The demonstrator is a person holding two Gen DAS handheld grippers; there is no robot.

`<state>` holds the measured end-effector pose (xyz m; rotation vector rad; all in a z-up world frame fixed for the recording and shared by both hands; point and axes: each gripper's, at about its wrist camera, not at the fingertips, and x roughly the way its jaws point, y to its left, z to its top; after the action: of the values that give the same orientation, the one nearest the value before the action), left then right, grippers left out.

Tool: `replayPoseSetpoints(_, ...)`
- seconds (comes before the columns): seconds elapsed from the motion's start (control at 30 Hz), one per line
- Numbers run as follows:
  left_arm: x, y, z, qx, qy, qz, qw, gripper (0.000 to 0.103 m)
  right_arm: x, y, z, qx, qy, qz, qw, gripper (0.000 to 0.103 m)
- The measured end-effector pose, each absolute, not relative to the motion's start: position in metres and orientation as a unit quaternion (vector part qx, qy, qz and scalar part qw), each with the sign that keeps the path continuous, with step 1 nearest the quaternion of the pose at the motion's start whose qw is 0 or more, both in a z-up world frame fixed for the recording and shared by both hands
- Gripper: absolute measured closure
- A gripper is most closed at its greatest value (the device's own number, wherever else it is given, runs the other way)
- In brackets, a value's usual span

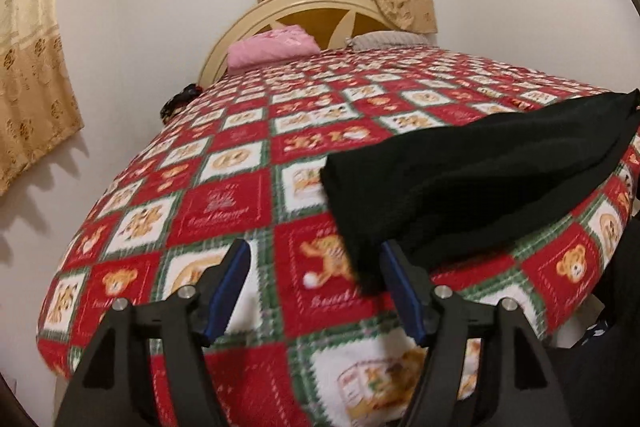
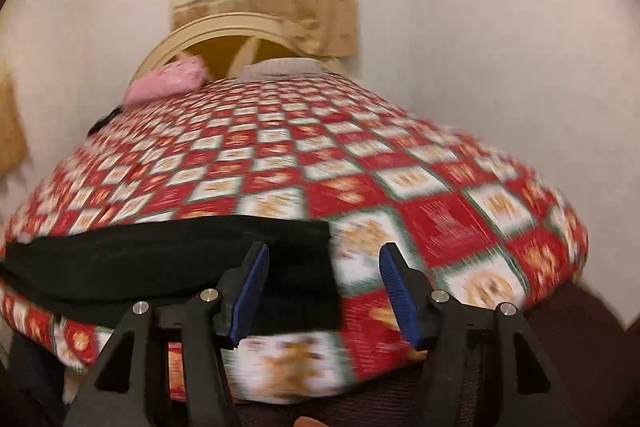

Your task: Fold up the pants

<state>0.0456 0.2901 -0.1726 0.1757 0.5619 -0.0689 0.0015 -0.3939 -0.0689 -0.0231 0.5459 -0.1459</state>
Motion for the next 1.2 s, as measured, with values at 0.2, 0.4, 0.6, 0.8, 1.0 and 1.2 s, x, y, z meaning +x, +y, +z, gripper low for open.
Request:
replayPoseSetpoints(0.2, 0.035, 0.282, -0.161, 0.064, 0.258, -0.043, 0.963, 0.033, 0.043, -0.235, -0.085, -0.154, 0.298, 0.084, 0.938, 0.044)
replayPoseSetpoints(0.4, 0.043, 0.250, -0.156, 0.091, 0.251, -0.079, 0.960, 0.033, 0.065, -0.106, -0.135, -0.240, 0.315, 0.218, 0.892, 0.044)
replayPoseSetpoints(0.6, 0.063, 0.238, -0.162, 0.108, 0.270, -0.083, 0.953, 0.044, 0.078, -0.061, -0.170, -0.290, 0.333, 0.254, 0.860, 0.047)
replayPoseSetpoints(0.8, 0.074, 0.232, -0.169, 0.121, 0.290, -0.102, 0.944, 0.063, 0.085, -0.051, -0.190, -0.322, 0.341, 0.244, 0.849, 0.060)
replayPoseSetpoints(1.0, 0.074, 0.228, -0.161, 0.134, 0.286, -0.117, 0.942, 0.091, 0.084, -0.049, -0.182, -0.322, 0.330, 0.241, 0.854, 0.098)
replayPoseSetpoints(1.2, 0.064, 0.240, -0.144, 0.132, 0.265, -0.122, 0.947, 0.092, 0.062, -0.047, -0.147, -0.304, 0.310, 0.263, 0.862, 0.100)
